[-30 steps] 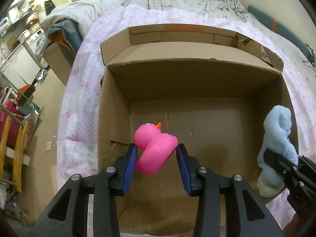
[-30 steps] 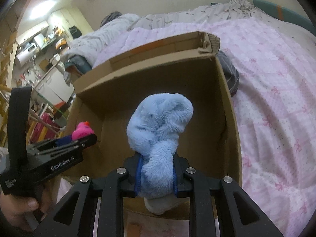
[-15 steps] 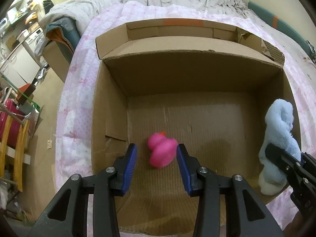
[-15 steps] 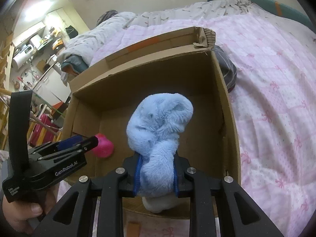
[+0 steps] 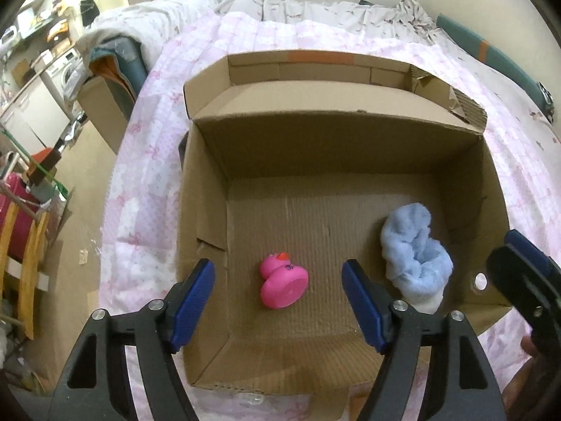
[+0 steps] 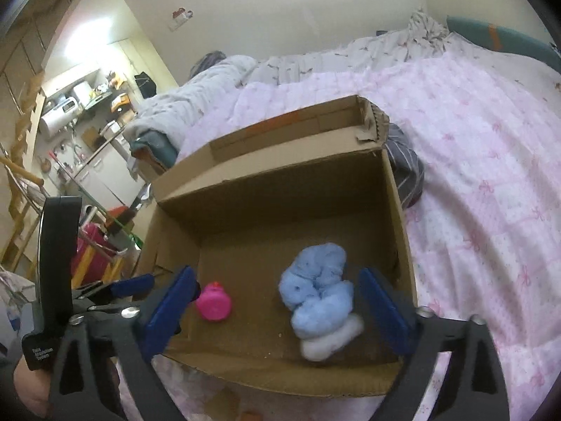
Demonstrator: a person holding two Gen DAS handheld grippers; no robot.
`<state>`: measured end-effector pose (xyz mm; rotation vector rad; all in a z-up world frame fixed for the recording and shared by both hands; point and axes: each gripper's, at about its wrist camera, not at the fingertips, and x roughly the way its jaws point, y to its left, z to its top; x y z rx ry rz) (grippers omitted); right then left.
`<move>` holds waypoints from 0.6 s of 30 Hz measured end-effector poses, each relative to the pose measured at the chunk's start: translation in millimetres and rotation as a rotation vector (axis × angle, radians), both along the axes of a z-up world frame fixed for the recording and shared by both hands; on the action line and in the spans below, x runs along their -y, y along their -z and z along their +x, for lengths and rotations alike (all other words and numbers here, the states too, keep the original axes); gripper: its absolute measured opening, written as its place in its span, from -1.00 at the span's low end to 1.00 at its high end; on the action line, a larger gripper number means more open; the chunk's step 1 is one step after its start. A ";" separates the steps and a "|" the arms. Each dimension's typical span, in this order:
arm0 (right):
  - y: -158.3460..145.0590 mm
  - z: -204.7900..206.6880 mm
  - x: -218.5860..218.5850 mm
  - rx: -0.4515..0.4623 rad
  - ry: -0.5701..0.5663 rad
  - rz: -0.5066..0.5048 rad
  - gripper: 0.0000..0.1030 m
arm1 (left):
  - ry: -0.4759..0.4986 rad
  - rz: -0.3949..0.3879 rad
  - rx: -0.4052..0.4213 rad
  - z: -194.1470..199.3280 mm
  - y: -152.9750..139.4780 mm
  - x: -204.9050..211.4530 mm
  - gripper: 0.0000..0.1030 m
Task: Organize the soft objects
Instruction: 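Open both tools to drop the duck and blue scrunchie into the box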
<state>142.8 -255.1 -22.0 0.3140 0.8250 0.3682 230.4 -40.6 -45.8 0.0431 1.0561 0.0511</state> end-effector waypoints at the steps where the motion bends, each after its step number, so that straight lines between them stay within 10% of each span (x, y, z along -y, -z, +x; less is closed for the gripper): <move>1: 0.2 -0.1 -0.6 -0.004 -0.001 -0.003 0.98 | 0.004 0.004 0.008 -1.2 -2.9 0.1 0.41; 18: -9.7 -22.0 6.9 0.025 0.053 -0.041 1.00 | -0.017 -0.028 0.057 -32.7 -34.7 -19.8 0.41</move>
